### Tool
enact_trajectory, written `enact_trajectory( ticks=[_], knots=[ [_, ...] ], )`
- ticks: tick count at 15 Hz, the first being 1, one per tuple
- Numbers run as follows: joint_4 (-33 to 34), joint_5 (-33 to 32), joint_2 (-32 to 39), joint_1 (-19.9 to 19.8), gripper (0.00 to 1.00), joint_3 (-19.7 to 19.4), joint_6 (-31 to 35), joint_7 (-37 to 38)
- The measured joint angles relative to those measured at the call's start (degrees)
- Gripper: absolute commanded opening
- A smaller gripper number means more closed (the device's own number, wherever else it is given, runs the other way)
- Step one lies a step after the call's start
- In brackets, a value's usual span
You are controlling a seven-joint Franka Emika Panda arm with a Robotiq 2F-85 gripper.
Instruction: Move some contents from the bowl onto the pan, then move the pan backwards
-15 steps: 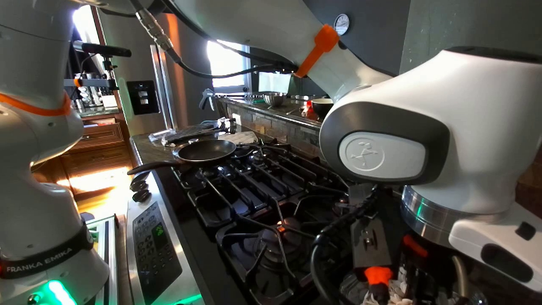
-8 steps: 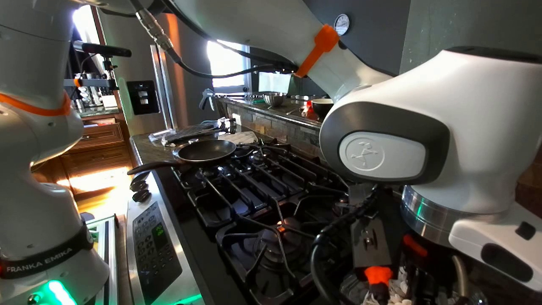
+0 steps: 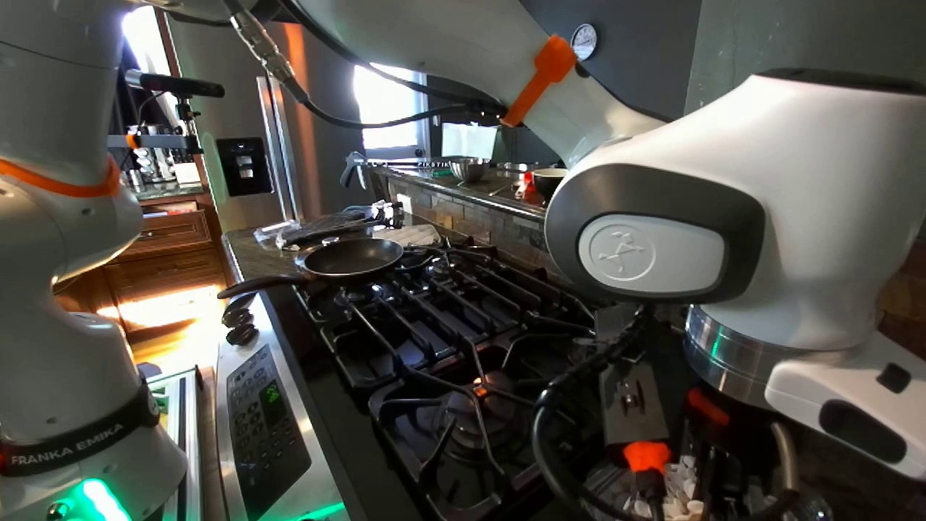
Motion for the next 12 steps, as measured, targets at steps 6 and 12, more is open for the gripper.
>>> enact_trajectory(
  ticks=[6,12],
  knots=[
    [-2.01,-0.12,-3.82,0.27,0.05,-0.02,-0.17,-0.04],
    [-7.89,-1.31,-11.77,2.04,0.05,-0.19,-2.11,-1.76]
  ],
)
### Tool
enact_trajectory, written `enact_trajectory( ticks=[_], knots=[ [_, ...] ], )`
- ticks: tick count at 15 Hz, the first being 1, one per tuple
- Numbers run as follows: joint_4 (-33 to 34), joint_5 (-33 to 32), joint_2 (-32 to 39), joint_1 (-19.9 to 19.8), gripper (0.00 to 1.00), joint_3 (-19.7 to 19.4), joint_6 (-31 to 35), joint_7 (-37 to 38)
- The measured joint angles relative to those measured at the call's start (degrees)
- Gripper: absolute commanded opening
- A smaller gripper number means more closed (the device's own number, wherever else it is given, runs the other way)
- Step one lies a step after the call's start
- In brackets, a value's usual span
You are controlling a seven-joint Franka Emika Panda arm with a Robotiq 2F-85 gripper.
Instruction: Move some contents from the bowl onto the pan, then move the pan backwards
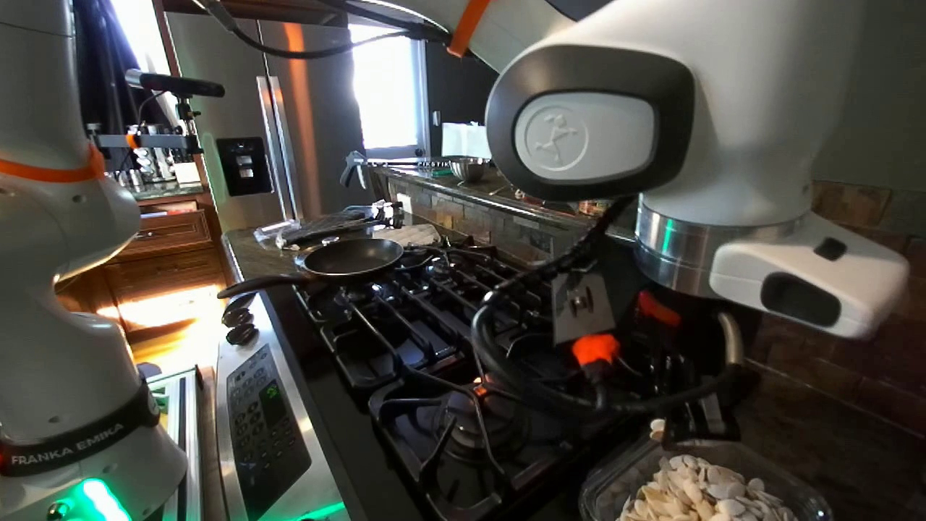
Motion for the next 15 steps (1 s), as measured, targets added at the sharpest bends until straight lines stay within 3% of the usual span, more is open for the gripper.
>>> enact_trajectory(
  ticks=[8,15],
  knots=[
    [-10.93,-10.40,-16.54,9.05,0.05,0.26,-2.74,-0.56],
    [-18.25,-16.47,-28.08,19.16,0.05,6.14,-8.07,-0.56]
  ],
)
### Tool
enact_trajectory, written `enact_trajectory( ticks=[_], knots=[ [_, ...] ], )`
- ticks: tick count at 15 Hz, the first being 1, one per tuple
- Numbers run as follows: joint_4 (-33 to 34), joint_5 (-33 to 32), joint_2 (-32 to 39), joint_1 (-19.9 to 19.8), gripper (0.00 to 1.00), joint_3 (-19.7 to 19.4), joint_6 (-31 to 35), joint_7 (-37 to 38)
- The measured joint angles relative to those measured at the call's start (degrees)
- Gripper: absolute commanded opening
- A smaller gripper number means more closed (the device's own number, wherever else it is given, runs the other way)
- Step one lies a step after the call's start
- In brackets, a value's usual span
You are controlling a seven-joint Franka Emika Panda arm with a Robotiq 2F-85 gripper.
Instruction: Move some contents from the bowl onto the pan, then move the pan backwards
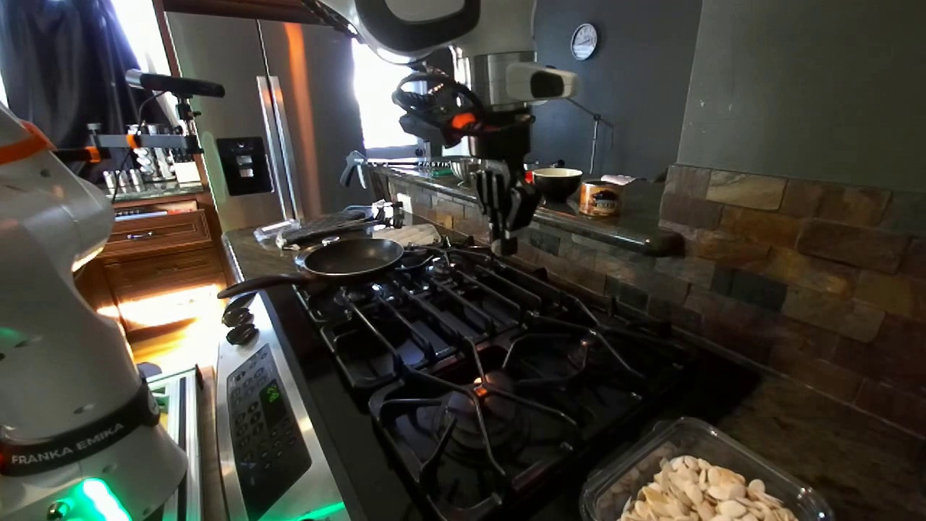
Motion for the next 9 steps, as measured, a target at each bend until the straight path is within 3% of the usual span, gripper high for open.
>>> enact_trajectory(
  ticks=[8,9],
  knots=[
    [-4.39,-0.27,-3.97,10.80,0.05,7.93,-3.78,0.00],
    [-4.59,-0.27,-3.95,11.88,0.19,8.80,-3.78,0.00]
  ],
)
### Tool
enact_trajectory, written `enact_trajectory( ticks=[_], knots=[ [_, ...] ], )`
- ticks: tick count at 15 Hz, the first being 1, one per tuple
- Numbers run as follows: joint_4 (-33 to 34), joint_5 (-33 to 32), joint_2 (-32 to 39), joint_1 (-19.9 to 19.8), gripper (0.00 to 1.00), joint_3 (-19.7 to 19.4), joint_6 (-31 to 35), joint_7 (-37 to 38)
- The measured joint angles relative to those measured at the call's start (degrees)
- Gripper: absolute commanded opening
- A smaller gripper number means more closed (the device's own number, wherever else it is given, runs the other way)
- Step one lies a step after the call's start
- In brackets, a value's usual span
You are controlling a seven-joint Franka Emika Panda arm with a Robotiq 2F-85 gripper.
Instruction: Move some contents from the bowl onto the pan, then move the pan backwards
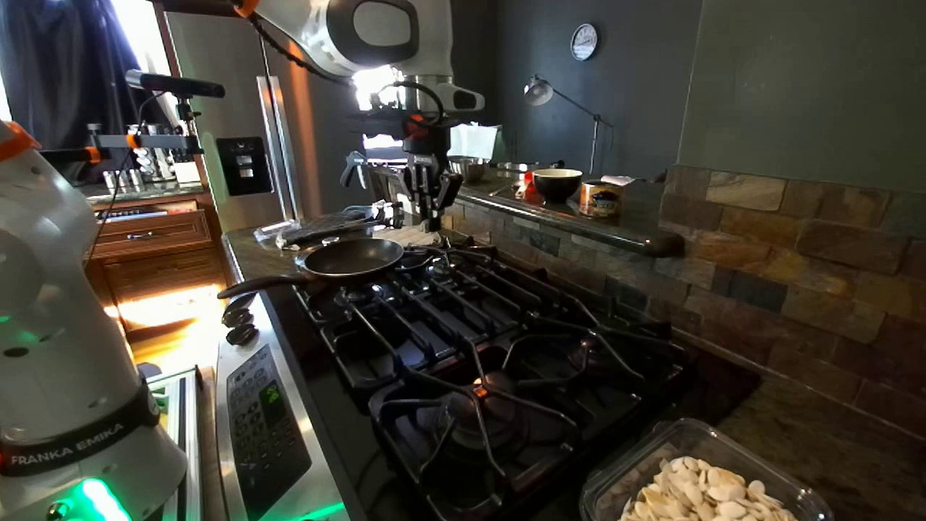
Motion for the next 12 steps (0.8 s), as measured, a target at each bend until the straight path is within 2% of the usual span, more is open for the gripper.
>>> enact_trajectory(
  ticks=[3,10,11,12],
  knots=[
    [-0.21,0.00,0.18,1.82,0.19,1.47,0.00,0.08],
    [-0.25,0.00,0.19,1.83,0.19,1.34,0.00,0.08],
    [-0.25,0.00,0.19,1.83,0.05,1.34,0.00,0.08],
    [-0.25,0.00,0.19,1.83,0.05,1.34,0.00,0.08]
  ],
)
